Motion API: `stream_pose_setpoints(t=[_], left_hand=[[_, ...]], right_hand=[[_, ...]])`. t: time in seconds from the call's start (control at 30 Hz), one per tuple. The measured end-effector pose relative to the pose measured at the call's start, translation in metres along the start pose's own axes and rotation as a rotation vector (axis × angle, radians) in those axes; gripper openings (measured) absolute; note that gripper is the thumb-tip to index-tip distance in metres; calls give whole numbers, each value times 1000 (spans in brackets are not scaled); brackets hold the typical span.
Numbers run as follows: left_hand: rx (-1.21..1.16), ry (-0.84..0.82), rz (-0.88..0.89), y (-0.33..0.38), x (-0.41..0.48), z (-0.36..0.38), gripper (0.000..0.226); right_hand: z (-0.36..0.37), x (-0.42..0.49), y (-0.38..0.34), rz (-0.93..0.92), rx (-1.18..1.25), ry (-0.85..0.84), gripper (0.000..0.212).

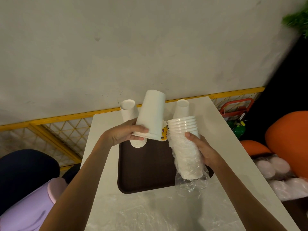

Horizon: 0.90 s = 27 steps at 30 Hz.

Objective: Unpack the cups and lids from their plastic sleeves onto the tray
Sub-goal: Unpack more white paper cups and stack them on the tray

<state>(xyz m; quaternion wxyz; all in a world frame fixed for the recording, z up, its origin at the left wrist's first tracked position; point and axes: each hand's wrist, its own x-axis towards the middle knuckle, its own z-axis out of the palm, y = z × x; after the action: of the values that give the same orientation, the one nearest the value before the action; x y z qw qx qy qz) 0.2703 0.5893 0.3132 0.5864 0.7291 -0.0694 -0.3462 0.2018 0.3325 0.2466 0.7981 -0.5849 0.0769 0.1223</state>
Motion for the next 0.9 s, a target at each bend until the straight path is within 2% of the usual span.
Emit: stream_pose_setpoints(t=[0.07, 0.17, 0.27, 0.4, 0.5, 0.63, 0.73, 0.83, 0.9], left_hand=[[-75, 113, 86, 8, 0, -7, 79], [-25, 399, 240, 20, 11, -28, 101], [35, 687, 321, 29, 22, -49, 107], [99, 854, 322, 32, 37, -59, 110], [139, 898, 284, 21, 53, -57, 98], [141, 901, 191, 2, 65, -53, 99], [126, 806, 59, -18, 67, -47, 106], [124, 716, -148, -39, 60, -34, 113], [113, 657, -292, -54, 56, -28, 110]], right_hand=[[1, 2, 1, 11, 8, 8, 94], [4, 4, 4, 38, 16, -17, 65], [12, 6, 8, 66, 4, -30, 54], [23, 12, 8, 99, -10, -37, 43], [28, 18, 8, 113, -20, -43, 47], [30, 23, 9, 116, -25, -45, 47], [30, 25, 12, 113, -22, -49, 50], [30, 26, 17, 111, -23, -50, 58], [31, 26, 20, 116, -25, -54, 61]])
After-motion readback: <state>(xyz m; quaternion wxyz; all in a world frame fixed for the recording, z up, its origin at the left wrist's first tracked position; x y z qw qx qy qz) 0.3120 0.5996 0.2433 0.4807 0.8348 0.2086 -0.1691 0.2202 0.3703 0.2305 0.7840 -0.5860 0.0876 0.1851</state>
